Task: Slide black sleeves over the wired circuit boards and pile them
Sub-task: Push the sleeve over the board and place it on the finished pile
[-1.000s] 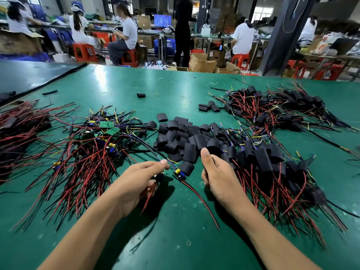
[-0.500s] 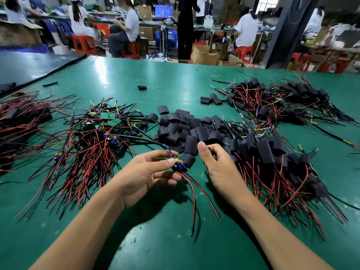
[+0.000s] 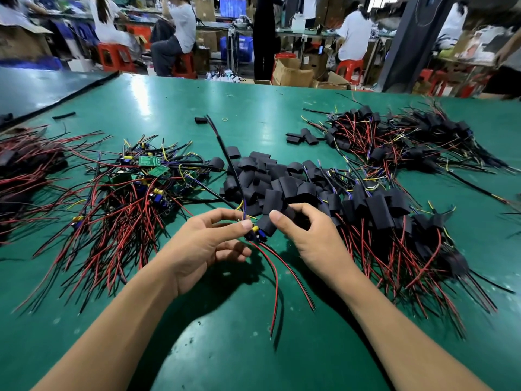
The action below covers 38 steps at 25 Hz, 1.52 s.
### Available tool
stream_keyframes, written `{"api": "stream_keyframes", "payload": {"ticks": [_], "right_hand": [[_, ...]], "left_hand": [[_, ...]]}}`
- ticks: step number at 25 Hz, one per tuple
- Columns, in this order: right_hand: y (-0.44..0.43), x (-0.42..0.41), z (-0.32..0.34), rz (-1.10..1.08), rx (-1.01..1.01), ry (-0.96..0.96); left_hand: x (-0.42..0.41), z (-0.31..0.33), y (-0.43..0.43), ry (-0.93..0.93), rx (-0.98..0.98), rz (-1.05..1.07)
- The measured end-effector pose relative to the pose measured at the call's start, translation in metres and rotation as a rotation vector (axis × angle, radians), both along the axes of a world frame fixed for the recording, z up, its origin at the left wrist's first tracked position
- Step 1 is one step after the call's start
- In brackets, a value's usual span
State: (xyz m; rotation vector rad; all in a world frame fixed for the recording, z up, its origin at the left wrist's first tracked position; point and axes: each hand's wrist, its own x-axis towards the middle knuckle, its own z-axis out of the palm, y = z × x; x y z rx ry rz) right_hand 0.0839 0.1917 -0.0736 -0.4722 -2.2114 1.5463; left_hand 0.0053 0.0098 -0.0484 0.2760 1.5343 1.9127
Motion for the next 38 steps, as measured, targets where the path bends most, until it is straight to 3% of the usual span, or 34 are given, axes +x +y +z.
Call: {"api": "stream_keyframes", "payload": {"ticks": [5, 11, 18, 25, 30, 38], "right_hand": [[0.001, 0.0, -0.003, 0.01, 0.049, -0.023], [-0.001, 0.001, -0.009, 0.077, 0.544, -0.06], [0.0, 0.003, -0.01, 0.017, 0.632, -0.109], [0.005, -0.002, -0.002, -0.112, 0.115, 0.067], [0.01, -0.008, -0.002, -0.127, -0.331, 0.141], [0.013, -0.007, -0.005, -0.073, -0.473, 0.193]], "left_hand": [[-0.005, 0.002, 0.0, 0.025, 0.158, 0.19], [-0.014, 0.002, -0.004, -0.004, 0.211, 0.393], [-0.017, 0.001, -0.005, -0.027, 0.29, 0.432], [-0.023, -0.007, -0.005, -0.055, 0.273, 0.465], [-0.021, -0.01, -0.004, 0.042, 0.121, 0.433], [-0.018, -0.014, -0.005, 0.14, -0.037, 0.357]]}}
